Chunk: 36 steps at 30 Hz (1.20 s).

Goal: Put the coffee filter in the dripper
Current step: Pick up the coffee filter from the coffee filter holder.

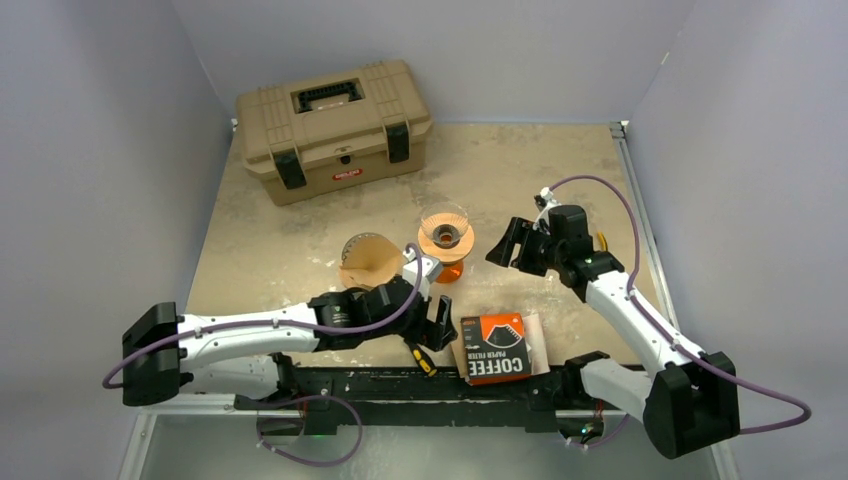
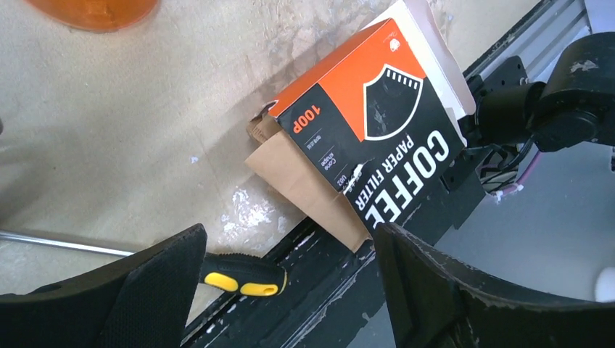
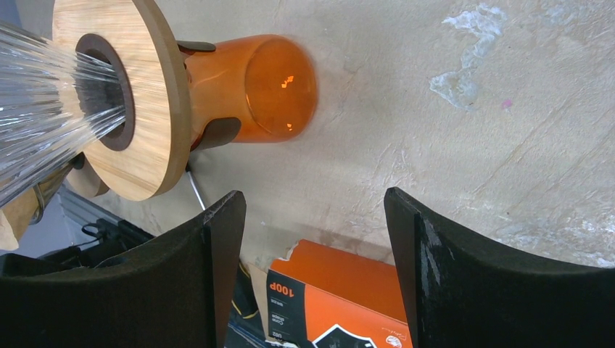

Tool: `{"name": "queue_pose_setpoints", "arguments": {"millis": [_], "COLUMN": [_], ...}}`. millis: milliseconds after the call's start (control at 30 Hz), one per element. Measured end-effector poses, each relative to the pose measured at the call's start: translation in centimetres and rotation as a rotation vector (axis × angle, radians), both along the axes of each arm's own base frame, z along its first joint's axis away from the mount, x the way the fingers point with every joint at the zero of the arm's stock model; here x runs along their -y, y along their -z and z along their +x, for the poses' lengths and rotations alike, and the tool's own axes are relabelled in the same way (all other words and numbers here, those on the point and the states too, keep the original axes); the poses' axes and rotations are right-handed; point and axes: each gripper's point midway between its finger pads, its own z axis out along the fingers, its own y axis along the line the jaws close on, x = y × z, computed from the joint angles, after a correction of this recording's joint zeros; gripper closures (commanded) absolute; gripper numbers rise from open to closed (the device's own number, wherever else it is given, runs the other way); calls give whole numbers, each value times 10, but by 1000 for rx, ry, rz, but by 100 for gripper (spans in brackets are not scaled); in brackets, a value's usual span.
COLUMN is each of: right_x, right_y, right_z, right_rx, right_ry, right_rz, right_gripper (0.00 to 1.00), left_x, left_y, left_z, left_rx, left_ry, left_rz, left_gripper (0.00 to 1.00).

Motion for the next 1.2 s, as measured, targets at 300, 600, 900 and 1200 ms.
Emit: {"name": "queue_pose_setpoints", "arguments": {"millis": [300, 600, 900, 1200], "right_x": [0, -1, -2, -2], "right_y": [0, -1, 3, 3], "right_z": [0, -1, 0, 0], "right_rx": [0, -2, -14, -11], "right_ry": [-2, -10, -19, -22], "right_rz": [1, 8, 4, 1], "right_gripper": [27, 27, 28, 28], "left_x": [-6, -16, -9, -2], "left_y": [-1, -42, -87, -91], "left_z": [8, 19, 25, 20], "left_rx": [43, 114, 165, 204], "left_ry": [-74, -134, -135, -52], "left_rz": [12, -49, -124, -126], "left_gripper": [16, 15, 17, 15]}}
